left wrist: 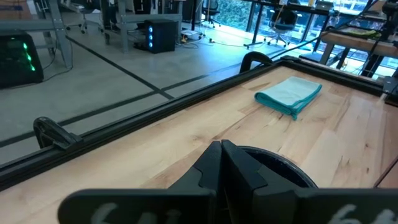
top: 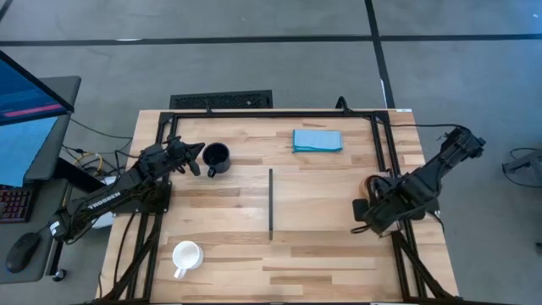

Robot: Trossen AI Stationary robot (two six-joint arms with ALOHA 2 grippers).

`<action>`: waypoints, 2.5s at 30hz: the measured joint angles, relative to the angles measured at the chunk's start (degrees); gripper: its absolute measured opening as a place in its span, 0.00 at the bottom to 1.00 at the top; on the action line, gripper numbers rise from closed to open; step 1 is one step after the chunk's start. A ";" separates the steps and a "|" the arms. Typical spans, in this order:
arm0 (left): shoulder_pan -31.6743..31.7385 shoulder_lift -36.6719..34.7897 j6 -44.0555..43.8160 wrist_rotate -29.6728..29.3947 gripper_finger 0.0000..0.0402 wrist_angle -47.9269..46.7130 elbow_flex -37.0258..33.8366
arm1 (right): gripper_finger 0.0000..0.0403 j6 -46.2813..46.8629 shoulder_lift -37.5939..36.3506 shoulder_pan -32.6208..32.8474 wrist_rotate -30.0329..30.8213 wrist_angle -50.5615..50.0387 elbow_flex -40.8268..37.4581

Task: Stack small to large cups/mugs on shelf
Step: Put the brown mug on the shelf, then put the black mug on the shelf

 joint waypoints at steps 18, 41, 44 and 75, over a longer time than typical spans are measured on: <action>-0.02 0.02 -0.44 0.02 0.00 0.00 0.00 | 0.23 4.20 1.37 0.04 -0.82 -0.05 -0.93; 0.00 0.02 -0.46 0.02 0.00 0.00 0.00 | 0.61 1.74 0.58 0.06 -2.80 2.14 -3.56; -0.02 0.02 -0.46 0.02 0.00 0.00 0.00 | 0.64 1.44 0.58 0.06 -2.78 1.82 -3.54; 0.00 0.02 -0.52 0.02 0.00 0.00 0.00 | 0.65 -36.96 -3.23 0.00 39.83 0.00 16.03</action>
